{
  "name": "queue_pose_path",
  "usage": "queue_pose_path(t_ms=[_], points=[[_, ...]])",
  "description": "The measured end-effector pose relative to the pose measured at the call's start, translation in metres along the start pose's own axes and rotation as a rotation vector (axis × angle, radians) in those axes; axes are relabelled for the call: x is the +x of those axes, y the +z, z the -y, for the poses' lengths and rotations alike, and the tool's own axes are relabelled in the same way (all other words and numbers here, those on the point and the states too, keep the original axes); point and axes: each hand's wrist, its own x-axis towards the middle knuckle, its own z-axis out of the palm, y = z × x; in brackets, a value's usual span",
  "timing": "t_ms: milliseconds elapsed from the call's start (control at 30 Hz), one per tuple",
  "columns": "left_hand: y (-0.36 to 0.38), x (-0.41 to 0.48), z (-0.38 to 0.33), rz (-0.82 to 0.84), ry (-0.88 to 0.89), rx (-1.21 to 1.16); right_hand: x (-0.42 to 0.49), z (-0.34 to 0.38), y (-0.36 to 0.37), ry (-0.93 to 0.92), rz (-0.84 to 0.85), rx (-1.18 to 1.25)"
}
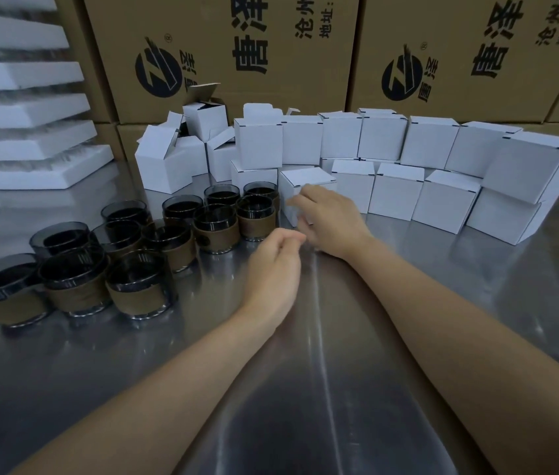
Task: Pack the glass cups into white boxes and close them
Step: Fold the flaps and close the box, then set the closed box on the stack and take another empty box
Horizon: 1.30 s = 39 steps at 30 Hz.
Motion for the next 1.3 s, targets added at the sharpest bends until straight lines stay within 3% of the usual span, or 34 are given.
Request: queue_pose_path(t_ms=[300, 500, 633, 733, 867, 967, 1100, 1200, 1300], points=[[0.000, 0.002, 0.004, 0.033, 0.127, 0.185, 0.005, -0.011, 0.012, 0.214, 0.291, 0.037], [-0.002, 0.004, 0.004, -0.028, 0.098, 0.135, -0.005, 0.010, -0.005, 0.261, 0.216, 0.009], [-0.004, 0.005, -0.001, -0.117, 0.079, 0.062, -0.018, 0.048, -0.016, 0.381, 0.115, 0.126], [-0.006, -0.004, -0.006, -0.205, 0.258, 0.124, -0.027, 0.077, -0.027, 0.417, 0.141, 0.178], [-0.012, -0.003, -0.017, -0.241, 0.513, 0.426, -0.036, 0.100, -0.037, 0.369, 0.223, 0.187], [-0.024, 0.029, -0.040, -0.243, 0.541, 0.527, -0.034, 0.102, -0.034, 0.425, 0.231, 0.163], [-0.062, 0.100, -0.067, -0.304, 0.403, 0.707, -0.022, 0.102, -0.021, 0.433, 0.276, 0.066], [-0.091, 0.147, -0.066, -0.300, 0.129, 0.923, -0.015, 0.102, -0.013, 0.413, 0.294, 0.002], [-0.109, 0.179, -0.056, -0.313, -0.154, 0.972, -0.014, 0.099, -0.009, 0.392, 0.283, -0.004]])
